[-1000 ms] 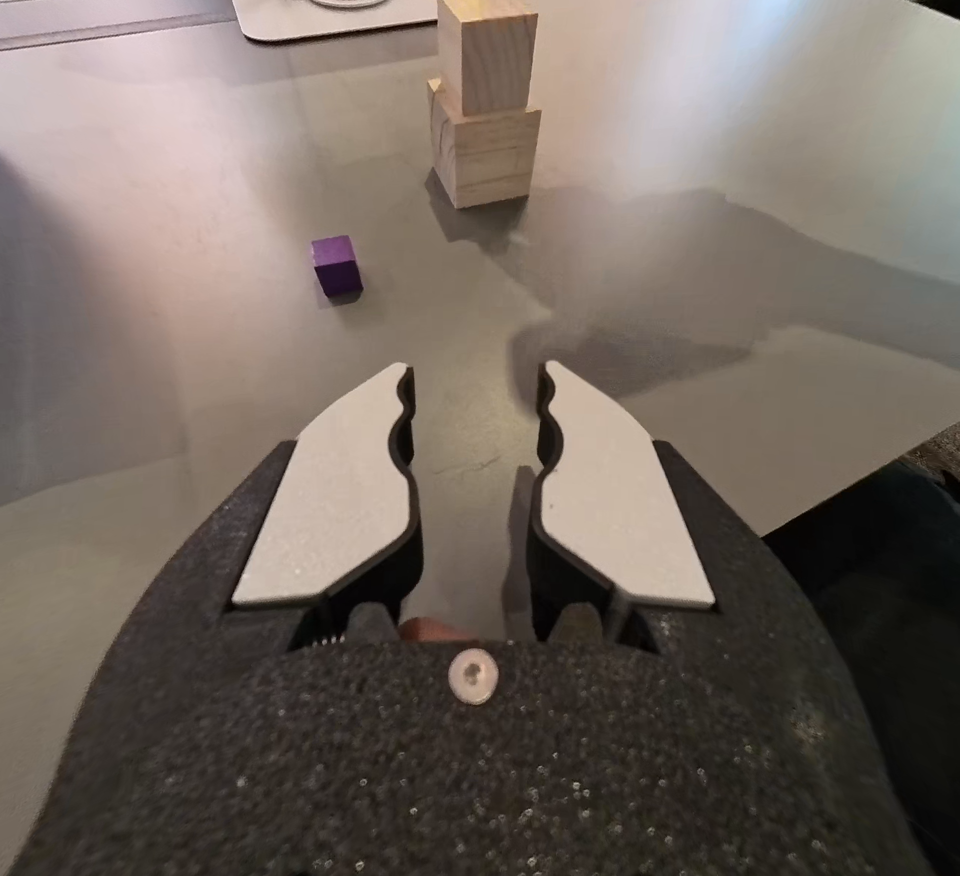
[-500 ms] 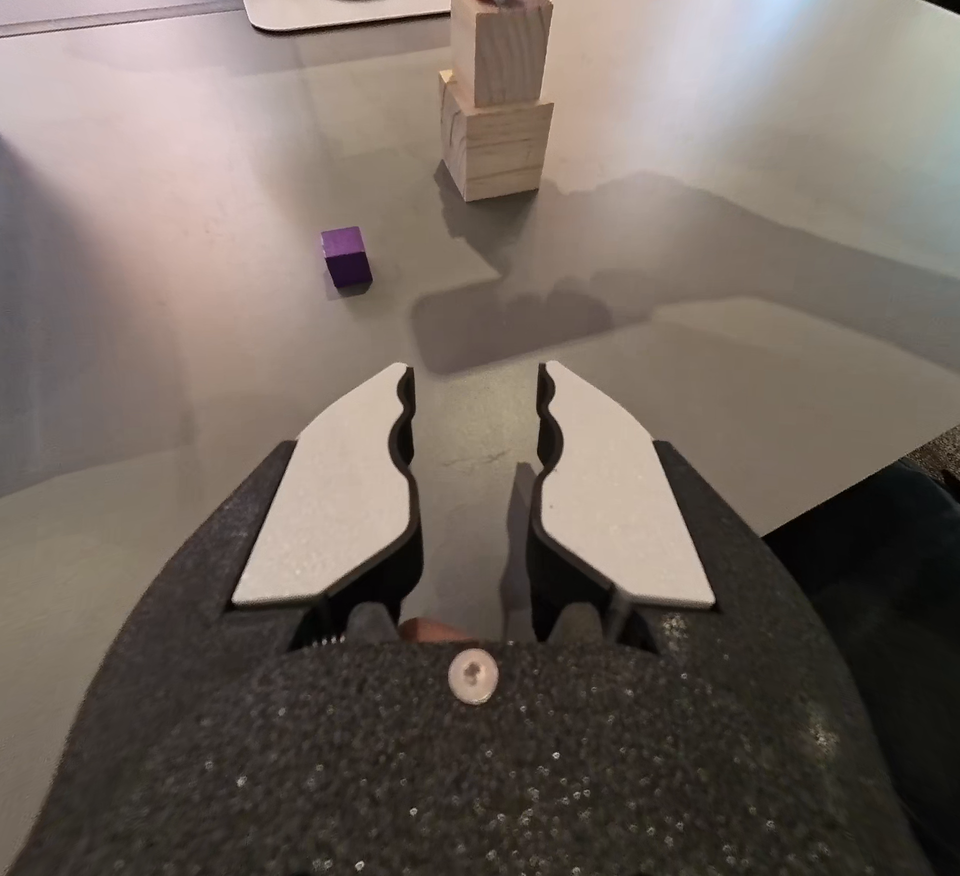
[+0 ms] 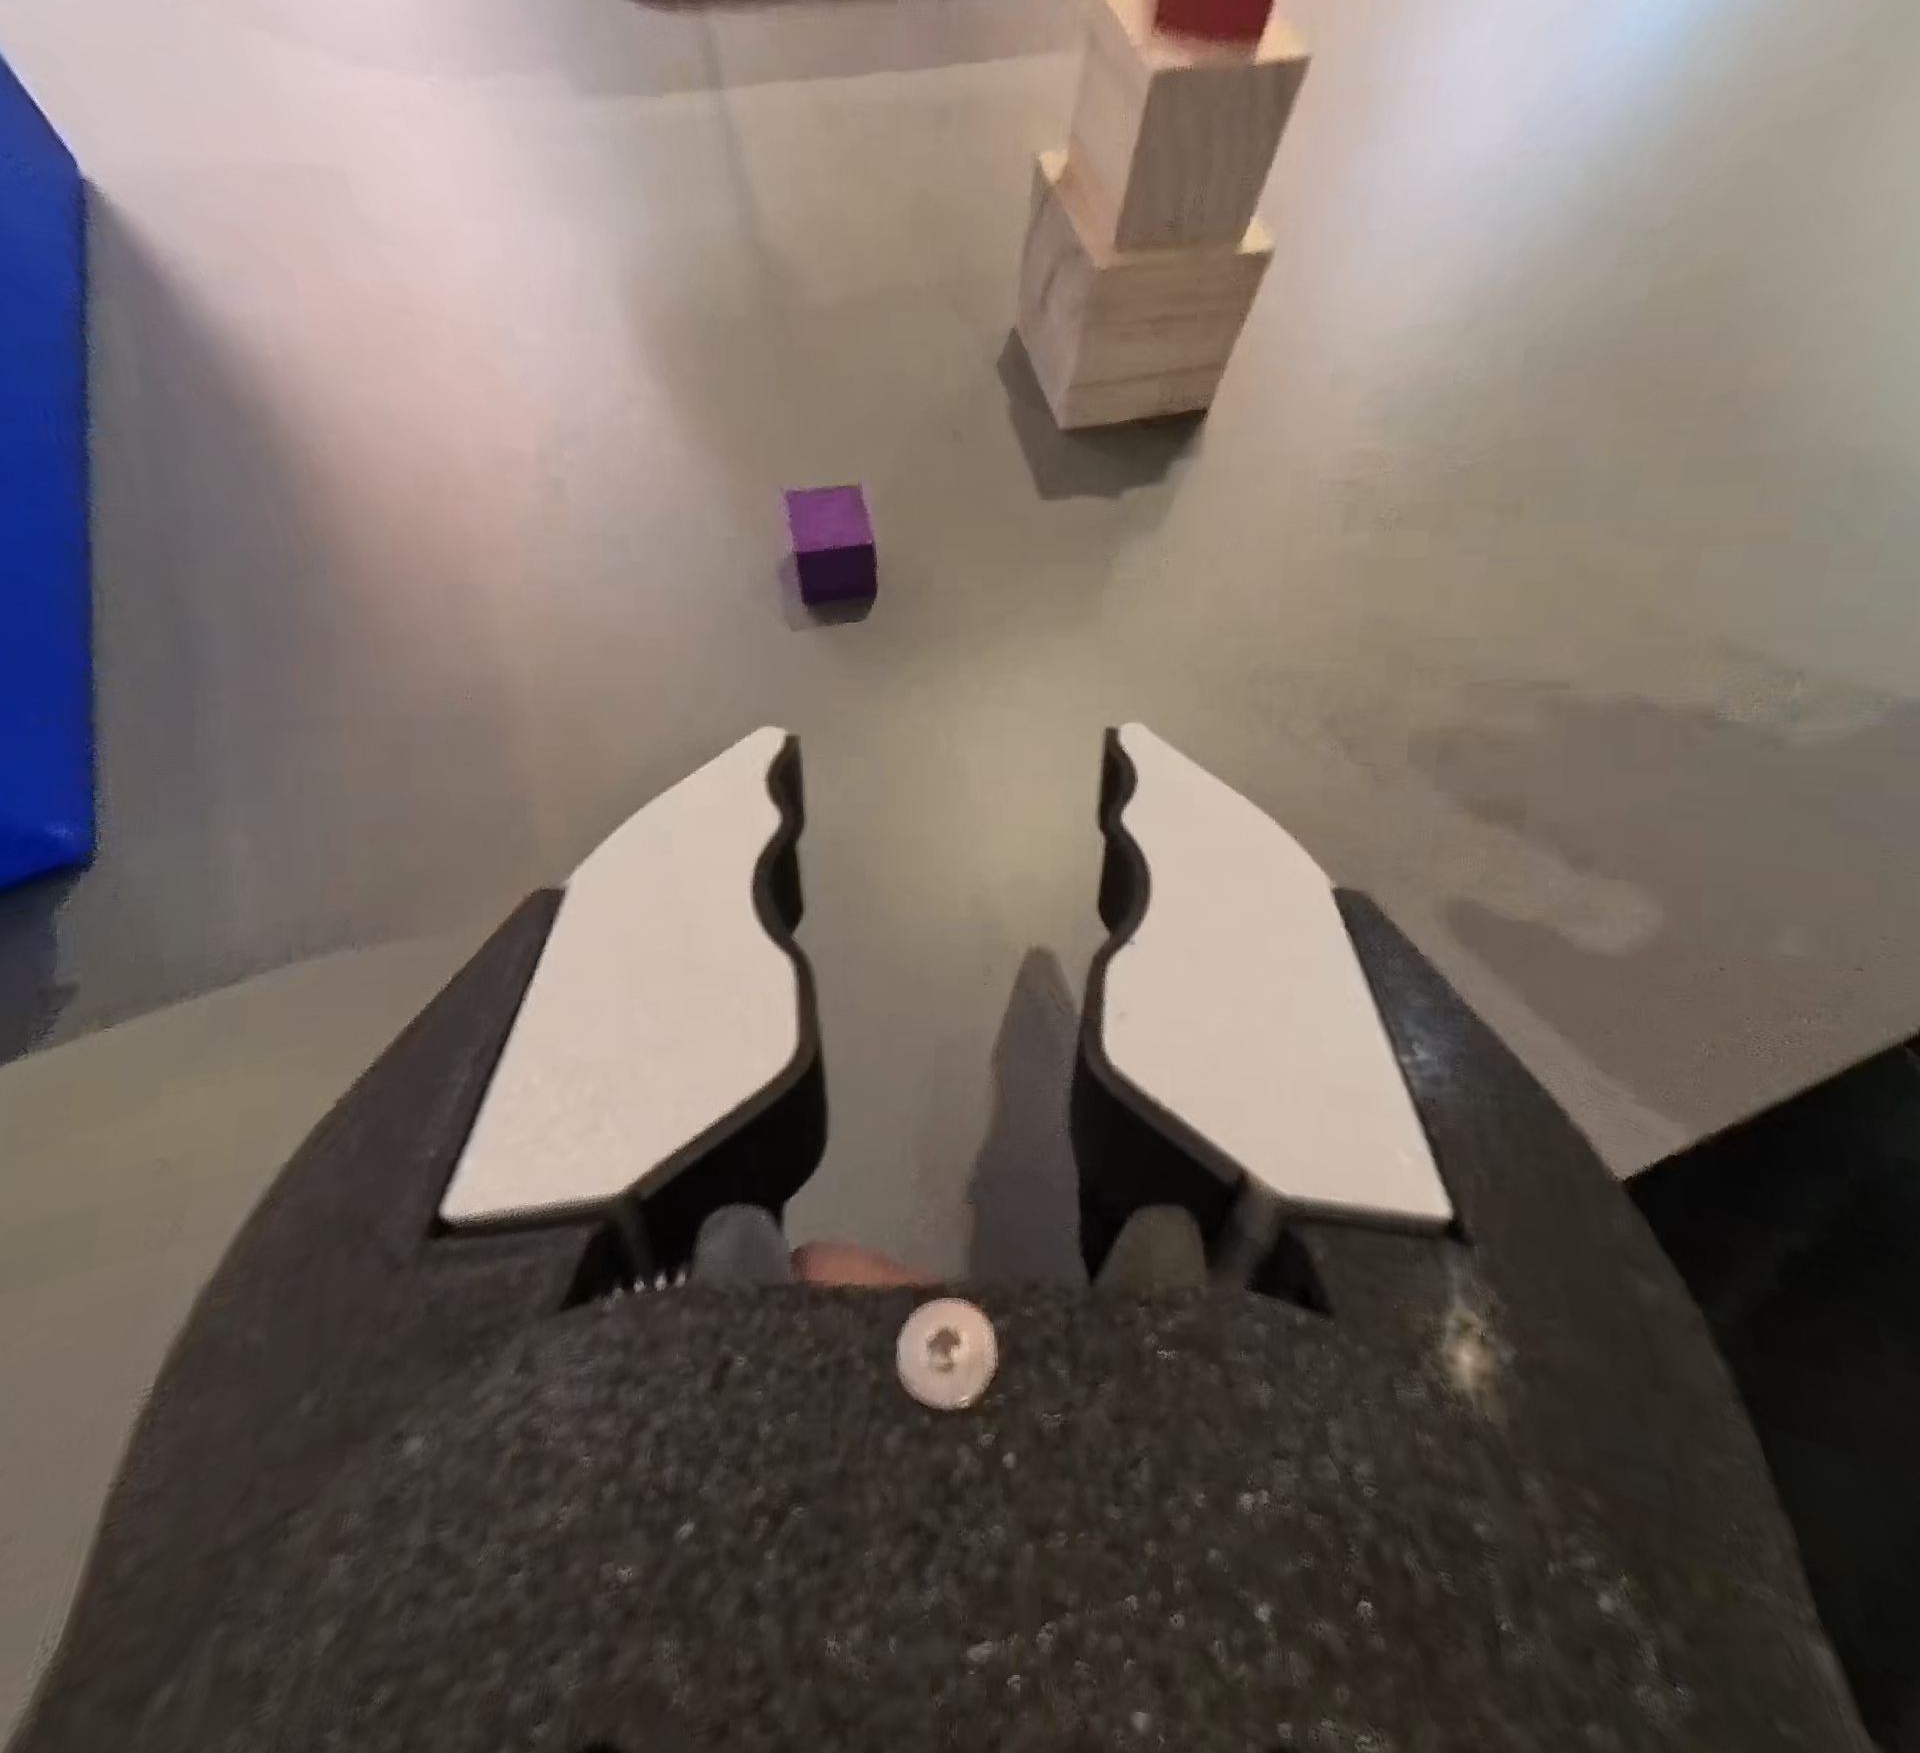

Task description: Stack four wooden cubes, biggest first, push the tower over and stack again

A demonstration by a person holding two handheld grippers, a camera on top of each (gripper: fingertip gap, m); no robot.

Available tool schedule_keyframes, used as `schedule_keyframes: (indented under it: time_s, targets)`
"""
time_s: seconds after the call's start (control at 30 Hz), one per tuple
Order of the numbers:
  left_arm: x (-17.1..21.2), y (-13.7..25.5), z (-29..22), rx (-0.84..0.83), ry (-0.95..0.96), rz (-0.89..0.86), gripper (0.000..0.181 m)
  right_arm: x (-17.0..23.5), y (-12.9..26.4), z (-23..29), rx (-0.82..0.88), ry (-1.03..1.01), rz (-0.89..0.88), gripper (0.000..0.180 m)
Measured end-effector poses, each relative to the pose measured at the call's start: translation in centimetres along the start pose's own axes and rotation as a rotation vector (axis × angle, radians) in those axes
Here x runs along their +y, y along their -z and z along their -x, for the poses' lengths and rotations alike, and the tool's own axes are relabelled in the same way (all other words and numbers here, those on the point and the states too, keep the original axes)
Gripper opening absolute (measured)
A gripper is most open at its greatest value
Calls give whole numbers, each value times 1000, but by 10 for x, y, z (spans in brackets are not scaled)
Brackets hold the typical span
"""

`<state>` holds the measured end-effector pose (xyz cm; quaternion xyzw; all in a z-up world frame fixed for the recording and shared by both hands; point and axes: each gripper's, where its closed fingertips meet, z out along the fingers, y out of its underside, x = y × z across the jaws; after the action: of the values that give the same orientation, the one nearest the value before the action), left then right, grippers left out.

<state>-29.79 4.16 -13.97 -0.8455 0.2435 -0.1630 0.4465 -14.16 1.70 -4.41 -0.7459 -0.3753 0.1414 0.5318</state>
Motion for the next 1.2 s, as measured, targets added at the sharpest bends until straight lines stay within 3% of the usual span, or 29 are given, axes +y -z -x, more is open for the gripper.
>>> schedule_keyframes:
  time_s: [0.13,0.33,0.37,0.4,0.57,0.73,0.8,1.0,1.2]
  targets:
    - [-7,-36,16,-53,23,101,56,64,22,43,14,-207,-31,39]
    - [-9,-89,31,-140,-35,271,54,86,52,68,-12,-259,-12,37]
    - [-7,-95,32,-138,-32,292,49,87,56,70,-16,-276,-22,37]
    - [-9,-97,32,-128,-17,286,23,89,58,72,-25,-292,-26,36]
    - [-39,-88,32,-96,-122,243,22,97,66,68,-15,-325,-43,32]
    - [-144,-62,-23,234,-392,-1,22,101,62,68,-28,-346,-34,31]
    - [-168,-54,-53,400,-527,-26,22,100,62,65,-6,-323,-32,30]
    - [-172,-83,-78,555,-646,173,22,95,67,67,4,-293,-38,29]
    - [-157,-99,-76,537,-630,215,22,103,67,71,-7,-293,-15,29]
